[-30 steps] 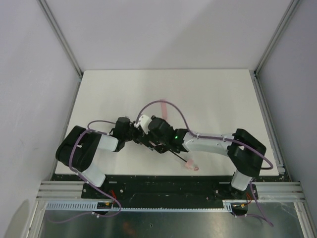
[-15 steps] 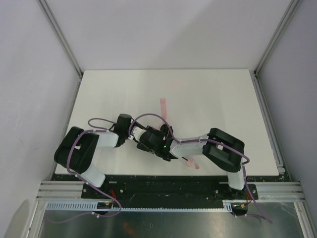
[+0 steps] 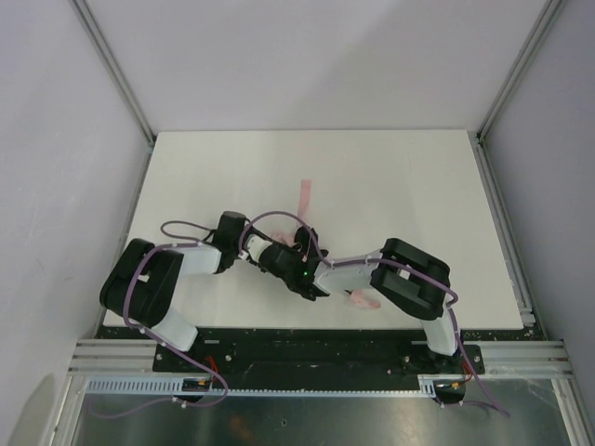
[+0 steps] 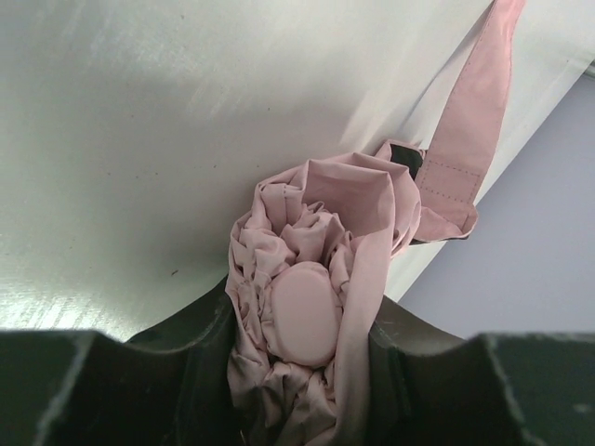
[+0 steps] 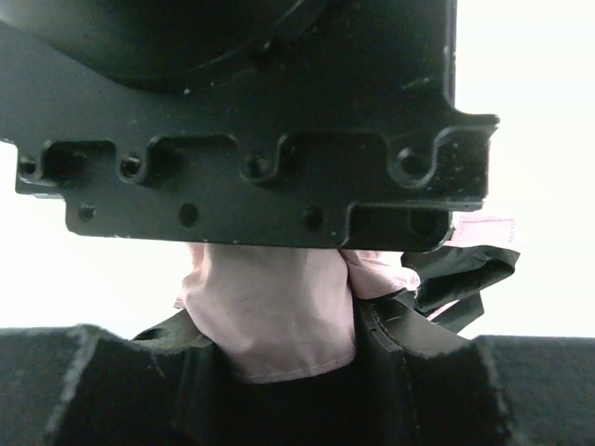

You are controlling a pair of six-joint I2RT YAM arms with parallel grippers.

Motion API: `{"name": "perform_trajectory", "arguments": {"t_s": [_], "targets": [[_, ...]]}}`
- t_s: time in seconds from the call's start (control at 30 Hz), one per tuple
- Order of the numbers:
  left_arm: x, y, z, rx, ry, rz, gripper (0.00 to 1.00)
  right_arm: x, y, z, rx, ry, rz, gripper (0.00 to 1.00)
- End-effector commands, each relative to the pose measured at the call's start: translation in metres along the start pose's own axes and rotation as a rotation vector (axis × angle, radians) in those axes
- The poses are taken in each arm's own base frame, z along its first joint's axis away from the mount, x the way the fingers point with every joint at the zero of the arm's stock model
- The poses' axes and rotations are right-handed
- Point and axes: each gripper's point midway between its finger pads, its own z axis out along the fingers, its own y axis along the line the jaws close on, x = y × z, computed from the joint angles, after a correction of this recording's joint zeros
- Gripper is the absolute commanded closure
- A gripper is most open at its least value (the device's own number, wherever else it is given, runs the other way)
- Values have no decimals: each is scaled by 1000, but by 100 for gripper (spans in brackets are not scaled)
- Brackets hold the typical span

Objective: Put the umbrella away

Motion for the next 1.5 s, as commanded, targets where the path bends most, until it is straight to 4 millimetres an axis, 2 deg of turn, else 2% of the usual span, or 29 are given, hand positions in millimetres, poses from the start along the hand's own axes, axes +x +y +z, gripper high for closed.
{"name": "perform_trajectory", "arguments": {"t_s": [0.0, 0.13, 0.17, 0.23, 0.27, 0.33, 0.43, 0.57, 0.73, 0.93, 1.13, 1.23, 1.4, 1.47], "targets": [[17, 19, -7, -79, 66, 27, 100, 44, 16, 17, -160, 132, 111, 100], [9, 14, -7, -62, 34, 85, 99, 43, 24, 10, -287, 145, 199, 100], [6, 12, -7, -51, 22, 99, 93, 41, 25, 9, -313, 143, 219, 100], [-1, 6, -9, -21, -8, 128, 62, 39, 29, 7, -373, 137, 258, 100], [-5, 3, -11, -3, -25, 143, 50, 37, 31, 5, -412, 133, 278, 100], [-12, -3, -16, 35, -59, 164, 33, 35, 33, 4, -468, 124, 319, 100], [-19, -9, -22, 79, -84, 199, 20, 31, 33, 3, -540, 110, 388, 100], [-17, -9, -21, 88, -71, 218, 10, 26, 30, 3, -627, 90, 480, 100], [-12, -3, -16, 76, -54, 215, 6, 14, 21, 2, -709, 47, 600, 100], [5, 5, 0, 40, 3, 181, 7, 2, 9, -1, -810, 17, 750, 100], [15, 15, 9, 9, 18, 147, 12, -19, -1, -7, -895, -47, 867, 100], [14, 17, 10, 6, 2, 145, 16, -31, -3, -12, -935, -81, 897, 100], [11, 10, 12, 38, -14, 167, 29, -46, -6, -25, -990, -134, 908, 100], [12, 8, 12, 47, -9, 175, 29, -48, -10, -30, -987, -148, 904, 100]]}}
